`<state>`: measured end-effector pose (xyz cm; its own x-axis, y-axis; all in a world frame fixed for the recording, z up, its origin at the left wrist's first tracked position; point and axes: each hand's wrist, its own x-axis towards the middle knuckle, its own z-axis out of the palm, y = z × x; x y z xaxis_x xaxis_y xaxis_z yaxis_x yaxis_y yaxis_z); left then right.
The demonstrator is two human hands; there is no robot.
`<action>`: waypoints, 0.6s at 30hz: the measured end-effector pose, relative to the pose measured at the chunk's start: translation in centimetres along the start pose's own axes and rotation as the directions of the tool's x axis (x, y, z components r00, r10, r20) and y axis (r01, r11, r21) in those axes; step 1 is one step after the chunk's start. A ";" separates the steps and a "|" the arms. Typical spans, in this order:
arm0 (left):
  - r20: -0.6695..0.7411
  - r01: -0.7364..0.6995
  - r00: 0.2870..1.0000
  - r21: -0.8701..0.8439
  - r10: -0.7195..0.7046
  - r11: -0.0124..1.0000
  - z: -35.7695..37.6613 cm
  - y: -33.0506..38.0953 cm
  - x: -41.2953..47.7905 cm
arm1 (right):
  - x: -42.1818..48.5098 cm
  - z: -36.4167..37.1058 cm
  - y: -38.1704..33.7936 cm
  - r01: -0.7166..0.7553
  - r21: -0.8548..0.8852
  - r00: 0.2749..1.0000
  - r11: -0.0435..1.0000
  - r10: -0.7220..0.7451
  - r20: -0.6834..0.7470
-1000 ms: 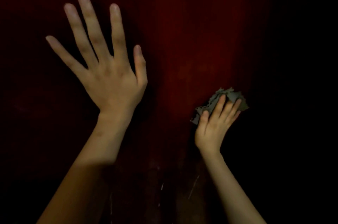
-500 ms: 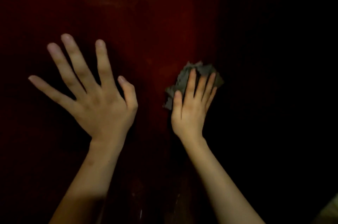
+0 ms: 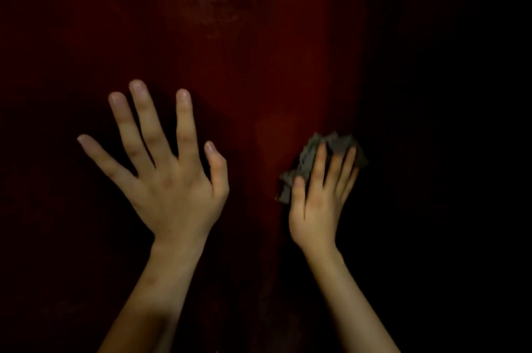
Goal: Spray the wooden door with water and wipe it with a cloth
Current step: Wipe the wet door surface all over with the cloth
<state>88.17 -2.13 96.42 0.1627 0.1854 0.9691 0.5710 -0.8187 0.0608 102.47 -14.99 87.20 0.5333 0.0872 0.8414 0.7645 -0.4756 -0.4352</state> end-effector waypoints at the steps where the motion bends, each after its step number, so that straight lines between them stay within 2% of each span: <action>1: 0.007 0.001 1.000 0.005 -0.001 1.000 -0.1 0.1 -0.1 | -2.0 0.4 0.8 -0.010 0.007 0.999 1.000 0.010 0.031; 3: 0.023 0.011 1.000 0.006 -0.011 1.000 -0.2 0.2 -0.1 | -3.8 0.7 1.6 -0.008 0.009 0.997 1.000 0.007 0.074; 6: 0.021 0.024 0.999 -0.001 -0.024 1.000 -0.2 0.3 -0.3 | -1.9 0.1 0.4 -0.010 0.012 0.998 1.000 0.009 0.068; 13: 0.011 0.040 0.999 0.016 -0.040 0.999 -0.7 0.8 0.0 | 12.7 -4.0 -6.9 0.103 -0.027 0.978 0.994 -0.106 -0.179; 15: 0.009 0.040 0.999 0.031 -0.041 0.999 -0.7 0.7 -0.2 | 14.2 -4.1 -7.5 0.097 -0.078 0.969 0.992 -0.112 -0.219; 18: 0.015 0.032 0.999 0.033 -0.033 0.999 -0.7 0.5 0.1 | 11.7 -3.1 -7.1 0.121 -0.105 0.967 0.987 -0.141 -0.211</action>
<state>87.90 -2.95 96.73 0.1564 0.2203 0.9628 0.6023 -0.7939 0.0838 102.18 -13.26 101.11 0.3319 -0.0329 0.9428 0.7809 -0.5511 -0.2941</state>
